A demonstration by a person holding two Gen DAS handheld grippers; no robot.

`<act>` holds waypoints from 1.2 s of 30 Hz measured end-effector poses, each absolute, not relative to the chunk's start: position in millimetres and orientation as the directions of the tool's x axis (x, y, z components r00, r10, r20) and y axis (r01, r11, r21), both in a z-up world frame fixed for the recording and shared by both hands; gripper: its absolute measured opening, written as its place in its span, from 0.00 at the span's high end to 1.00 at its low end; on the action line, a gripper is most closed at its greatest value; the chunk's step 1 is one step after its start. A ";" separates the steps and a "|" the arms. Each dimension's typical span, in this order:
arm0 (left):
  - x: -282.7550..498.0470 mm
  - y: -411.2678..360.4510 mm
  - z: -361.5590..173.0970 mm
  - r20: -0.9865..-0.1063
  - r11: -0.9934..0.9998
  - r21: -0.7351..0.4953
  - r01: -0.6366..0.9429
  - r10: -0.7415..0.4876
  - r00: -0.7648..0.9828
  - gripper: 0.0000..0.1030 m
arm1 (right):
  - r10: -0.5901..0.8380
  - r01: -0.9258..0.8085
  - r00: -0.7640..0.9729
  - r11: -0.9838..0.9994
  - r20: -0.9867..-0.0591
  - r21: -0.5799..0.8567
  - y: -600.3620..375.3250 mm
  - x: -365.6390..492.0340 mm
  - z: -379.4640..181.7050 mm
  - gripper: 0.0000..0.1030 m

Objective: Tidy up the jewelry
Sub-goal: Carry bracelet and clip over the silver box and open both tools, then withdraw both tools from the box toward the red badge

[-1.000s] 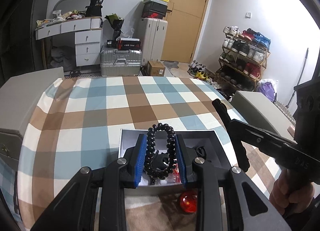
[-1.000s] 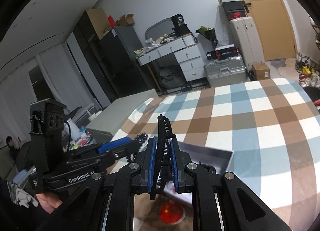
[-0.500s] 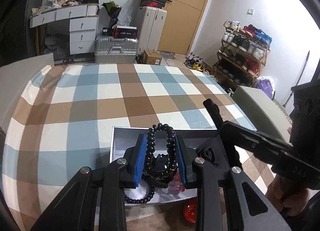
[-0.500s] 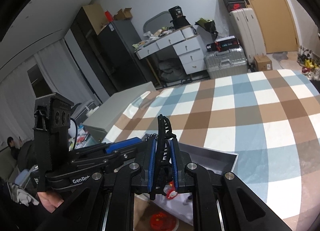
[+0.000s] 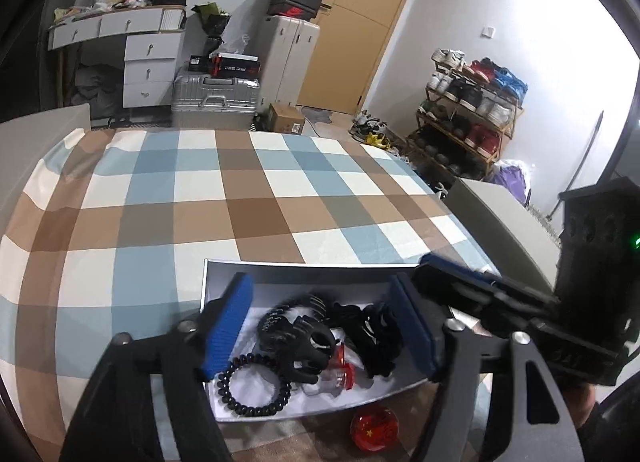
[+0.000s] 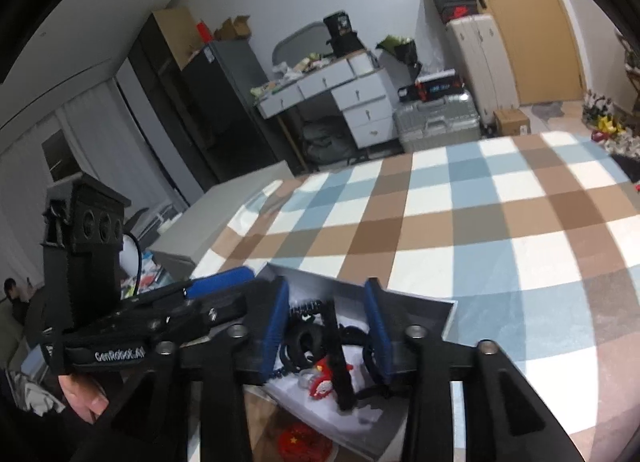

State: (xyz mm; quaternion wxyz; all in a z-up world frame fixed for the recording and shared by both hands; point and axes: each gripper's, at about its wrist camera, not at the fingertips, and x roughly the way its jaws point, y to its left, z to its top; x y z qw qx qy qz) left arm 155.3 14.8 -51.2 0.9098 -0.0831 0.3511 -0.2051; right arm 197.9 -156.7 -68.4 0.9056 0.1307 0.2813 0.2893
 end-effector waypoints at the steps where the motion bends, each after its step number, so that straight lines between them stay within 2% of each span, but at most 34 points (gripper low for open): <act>1: 153.3 14.4 -50.7 -0.608 0.908 -0.284 0.309 -0.419 0.674 0.35 | 0.597 -0.453 0.679 0.799 -0.427 0.397 -158.5 194.7 -66.3 0.61; 3: 151.3 14.9 -50.3 -0.613 0.913 -0.278 0.299 -0.408 0.676 0.35 | 0.588 -0.445 0.691 0.805 -0.422 0.393 -161.7 189.2 -62.5 0.59; 6: 146.6 17.2 -48.4 -0.608 0.918 -0.273 0.287 -0.397 0.688 0.35 | 0.579 -0.434 0.707 0.808 -0.406 0.398 -167.5 180.6 -57.2 0.46; 8: 143.1 18.0 -47.7 -0.610 0.924 -0.263 0.276 -0.381 0.695 0.34 | 0.575 -0.430 0.715 0.810 -0.398 0.399 -170.6 175.3 -53.8 0.45; 10: 139.2 18.4 -46.6 -0.613 0.932 -0.249 0.264 -0.362 0.702 0.34 | 0.571 -0.426 0.723 0.812 -0.389 0.400 -173.3 170.2 -51.0 0.38; 15: 131.4 21.2 -43.4 -0.610 0.948 -0.220 0.230 -0.318 0.726 0.34 | 0.565 -0.422 0.733 0.814 -0.379 0.398 -177.0 161.1 -45.2 0.34; 19: 124.0 21.8 -40.6 -0.615 0.967 -0.178 0.180 -0.252 0.747 0.25 | 0.553 -0.421 0.749 0.822 -0.363 0.383 -178.0 149.7 -39.9 0.24; 23: 115.3 23.2 -37.7 -0.599 0.973 -0.161 0.167 -0.231 0.767 0.24 | 0.554 -0.440 0.759 0.823 -0.340 0.359 -177.1 135.2 -34.2 0.19; 25: 110.9 22.0 -37.0 -0.597 0.975 -0.153 0.161 -0.220 0.771 0.22 | 0.550 -0.442 0.768 0.826 -0.328 0.350 -177.6 128.6 -31.8 0.10; 28: 104.4 20.8 -36.1 -0.592 0.978 -0.143 0.150 -0.206 0.779 0.19 | 0.548 -0.450 0.779 0.827 -0.305 0.336 -177.8 115.8 -28.8 0.04; 33: 92.7 17.3 -34.3 -0.582 0.984 -0.116 0.139 -0.180 0.793 0.15 | 0.538 -0.452 0.793 0.834 -0.286 0.316 -179.2 100.9 -26.8 0.00; 36: 85.3 15.4 -34.8 -0.572 0.986 -0.104 0.131 -0.167 0.803 0.06 | 0.530 -0.443 0.799 0.838 -0.285 0.318 -182.1 94.4 -29.7 0.00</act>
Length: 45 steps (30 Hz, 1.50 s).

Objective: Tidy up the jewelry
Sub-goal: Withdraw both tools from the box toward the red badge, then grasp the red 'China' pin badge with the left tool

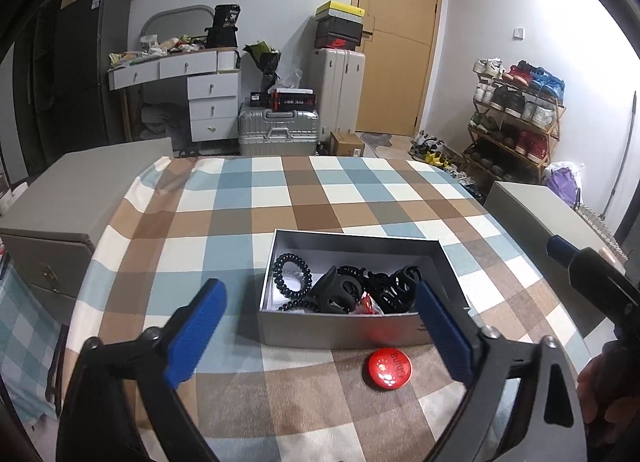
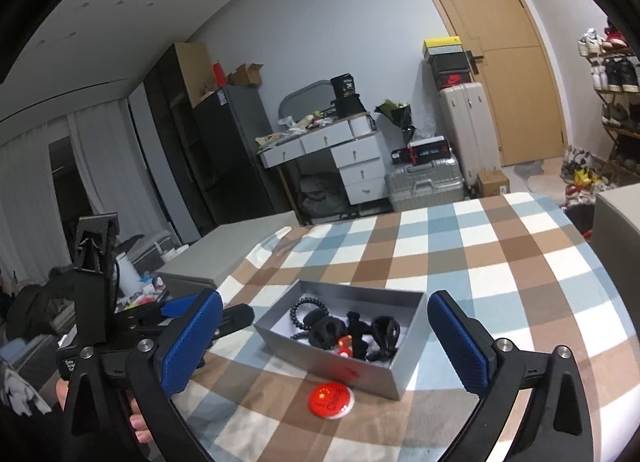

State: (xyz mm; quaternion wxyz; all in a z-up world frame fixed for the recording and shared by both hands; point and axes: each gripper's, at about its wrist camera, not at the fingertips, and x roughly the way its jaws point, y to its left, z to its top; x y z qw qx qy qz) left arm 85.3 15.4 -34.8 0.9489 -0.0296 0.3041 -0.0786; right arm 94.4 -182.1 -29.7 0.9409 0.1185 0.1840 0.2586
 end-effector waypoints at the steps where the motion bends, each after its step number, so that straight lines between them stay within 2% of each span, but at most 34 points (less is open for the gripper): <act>1: 82.5 14.7 -35.5 -0.568 0.986 -0.101 0.133 -0.166 0.806 0.05 | 0.528 -0.437 0.799 0.839 -0.288 0.323 -183.7 92.2 -32.2 0.00; 5: 75.8 11.7 -43.4 -0.573 0.986 -0.085 0.143 -0.166 0.802 0.02 | 0.505 -0.407 0.804 0.853 -0.314 0.327 -188.2 85.5 -42.4 0.00; 18: 72.2 -18.2 -92.7 -0.702 0.966 -0.022 0.257 -0.198 0.684 0.02 | 0.414 -0.309 0.782 0.907 -0.467 0.287 -197.8 75.7 -93.3 0.00; 21: 77.2 -25.2 -97.4 -0.715 0.961 0.020 0.277 -0.180 0.676 0.02 | 0.408 -0.295 0.776 0.909 -0.481 0.295 -202.4 75.1 -101.5 0.00; 28: 94.0 -37.5 -106.1 -0.742 0.948 0.008 0.320 -0.209 0.637 0.03 | 0.404 -0.277 0.777 0.908 -0.483 0.315 -213.9 74.7 -105.9 0.00; 30: 97.6 -41.0 -109.6 -0.752 0.944 0.015 0.329 -0.206 0.626 0.08 | 0.409 -0.278 0.774 0.905 -0.483 0.322 -214.8 74.9 -107.1 0.00; 32: 99.1 -41.3 -112.7 -0.758 0.943 0.012 0.333 -0.209 0.618 0.17 | 0.415 -0.278 0.770 0.902 -0.486 0.330 -215.1 75.1 -108.5 0.00; 34: 101.5 -39.8 -114.9 -0.770 0.942 -0.007 0.336 -0.220 0.600 0.21 | 0.422 -0.278 0.765 0.898 -0.486 0.342 -216.5 75.7 -109.5 0.00; 36: 102.7 -38.7 -115.6 -0.773 0.942 -0.031 0.334 -0.235 0.590 0.30 | 0.428 -0.279 0.764 0.894 -0.483 0.350 -216.9 76.2 -109.4 0.00; 38: 103.3 -38.8 -116.6 -0.780 0.940 -0.047 0.339 -0.246 0.576 0.45 | 0.431 -0.283 0.760 0.894 -0.487 0.348 -215.4 77.4 -109.6 0.00; 40: 100.6 -40.4 -115.8 -0.777 0.937 -0.049 0.346 -0.254 0.576 0.50 | 0.433 -0.286 0.755 0.893 -0.493 0.347 -213.6 78.2 -110.1 0.00; 43: 98.5 -43.5 -114.4 -0.778 0.931 -0.067 0.359 -0.274 0.565 0.66 | 0.435 -0.289 0.753 0.893 -0.494 0.345 -213.4 78.7 -110.5 0.00; 45: 98.3 -43.4 -114.1 -0.779 0.931 -0.066 0.359 -0.273 0.565 0.66 | 0.435 -0.288 0.751 0.893 -0.497 0.346 -213.3 78.5 -110.8 0.00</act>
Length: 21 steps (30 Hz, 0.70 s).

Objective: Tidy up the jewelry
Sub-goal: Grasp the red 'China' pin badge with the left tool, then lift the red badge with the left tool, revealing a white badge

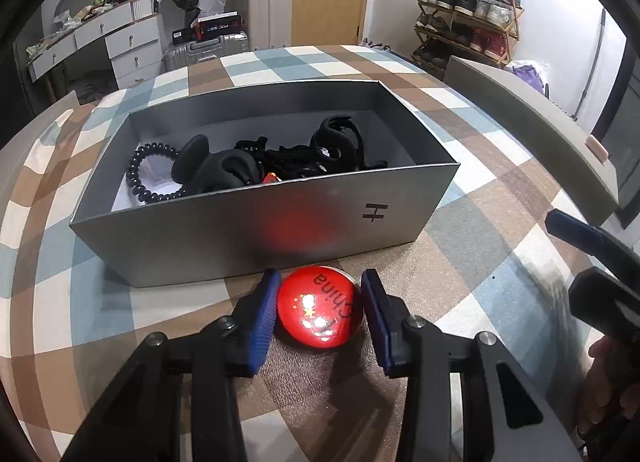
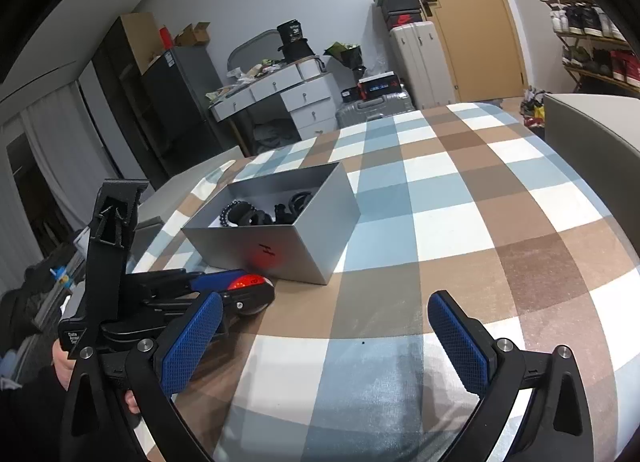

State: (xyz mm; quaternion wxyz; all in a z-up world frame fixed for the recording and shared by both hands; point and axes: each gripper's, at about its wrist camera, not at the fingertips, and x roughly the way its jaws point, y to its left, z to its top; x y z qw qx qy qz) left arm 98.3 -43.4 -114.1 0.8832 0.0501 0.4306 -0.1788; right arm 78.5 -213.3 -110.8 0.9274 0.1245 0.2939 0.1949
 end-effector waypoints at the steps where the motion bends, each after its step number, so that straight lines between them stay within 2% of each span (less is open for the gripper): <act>1: 98.0 -42.7 -114.1 -0.778 0.931 -0.070 0.359 -0.276 0.564 0.66 | 0.434 -0.286 0.751 0.893 -0.497 0.347 -213.7 78.8 -111.0 0.00; 12: 79.9 -22.5 -107.7 -0.760 0.938 -0.114 0.327 -0.294 0.580 0.66 | 0.418 -0.279 0.744 0.903 -0.520 0.327 -208.1 80.4 -111.1 0.00; 13: 77.9 -19.9 -106.8 -0.756 0.940 -0.118 0.319 -0.293 0.585 0.69 | 0.422 -0.284 0.740 0.902 -0.524 0.326 -206.1 80.6 -110.8 0.00; 14: 77.5 -17.6 -106.2 -0.755 0.941 -0.121 0.316 -0.294 0.586 0.88 | 0.425 -0.288 0.736 0.901 -0.527 0.324 -204.0 80.6 -110.6 0.00; 21: 71.1 3.0 -109.3 -0.747 0.942 -0.174 0.286 -0.315 0.585 0.89 | 0.448 -0.328 0.696 0.894 -0.562 0.305 -181.3 86.2 -111.9 0.00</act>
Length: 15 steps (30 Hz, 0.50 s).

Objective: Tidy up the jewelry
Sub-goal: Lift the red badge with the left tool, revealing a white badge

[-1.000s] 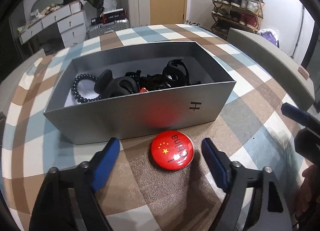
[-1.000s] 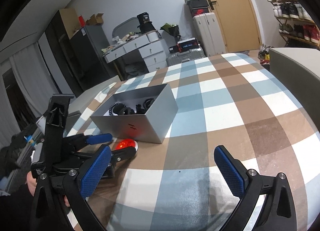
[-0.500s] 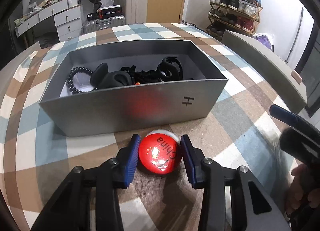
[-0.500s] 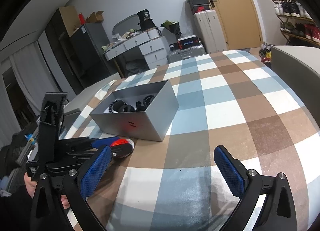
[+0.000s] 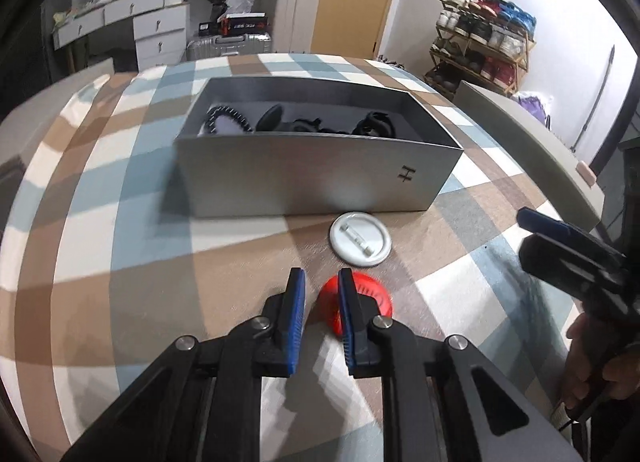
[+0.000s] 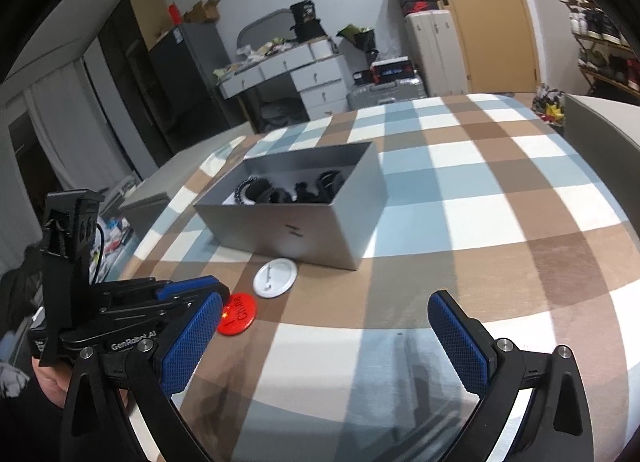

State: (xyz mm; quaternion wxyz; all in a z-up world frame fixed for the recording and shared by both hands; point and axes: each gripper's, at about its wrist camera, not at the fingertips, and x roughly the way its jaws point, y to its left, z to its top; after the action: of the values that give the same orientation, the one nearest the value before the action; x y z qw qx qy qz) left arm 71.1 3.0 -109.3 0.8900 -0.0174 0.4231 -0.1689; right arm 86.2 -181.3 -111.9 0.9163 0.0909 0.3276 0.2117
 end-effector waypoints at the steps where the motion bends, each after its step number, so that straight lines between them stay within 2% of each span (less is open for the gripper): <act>1: 69.9 6.1 -109.0 -0.743 0.941 -0.186 0.282 -0.323 0.587 0.89 | 0.448 -0.335 0.689 0.894 -0.570 0.299 -177.0 87.3 -112.3 0.00; 4: 67.0 15.6 -106.7 -0.726 0.924 -0.253 0.287 -0.377 0.575 0.87 | 0.431 -0.344 0.679 0.902 -0.595 0.261 -165.3 91.3 -112.9 0.00; 6: 66.3 15.2 -106.0 -0.723 0.915 -0.275 0.294 -0.398 0.564 0.78 | 0.409 -0.332 0.685 0.912 -0.603 0.240 -161.9 93.0 -112.1 0.00; 7: 65.1 12.4 -104.7 -0.714 0.913 -0.271 0.306 -0.404 0.572 0.63 | 0.409 -0.330 0.686 0.912 -0.602 0.243 -161.7 93.7 -111.6 0.00; 8: 64.7 9.7 -103.7 -0.708 0.908 -0.271 0.319 -0.413 0.573 0.42 | 0.408 -0.326 0.688 0.913 -0.600 0.247 -162.0 93.8 -111.1 0.00; 9: 64.5 5.1 -103.2 -0.700 0.902 -0.275 0.334 -0.426 0.573 0.34 | 0.407 -0.321 0.691 0.913 -0.598 0.251 -162.7 93.9 -110.5 0.00; 10: 63.6 0.9 -103.0 -0.693 0.897 -0.272 0.348 -0.433 0.576 0.30 | 0.405 -0.315 0.695 0.914 -0.594 0.255 -164.1 93.4 -109.9 0.00; 15: 76.2 -19.5 -115.9 -0.749 0.903 -0.180 0.390 -0.383 0.541 0.30 | 0.388 -0.302 0.698 0.922 -0.601 0.243 -165.5 92.0 -110.2 0.00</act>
State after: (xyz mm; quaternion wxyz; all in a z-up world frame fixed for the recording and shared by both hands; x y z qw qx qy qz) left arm 76.2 -19.5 -115.9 0.8777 0.0040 0.4255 -0.2202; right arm 92.0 -165.5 -110.2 0.9194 0.0630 0.3399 0.1877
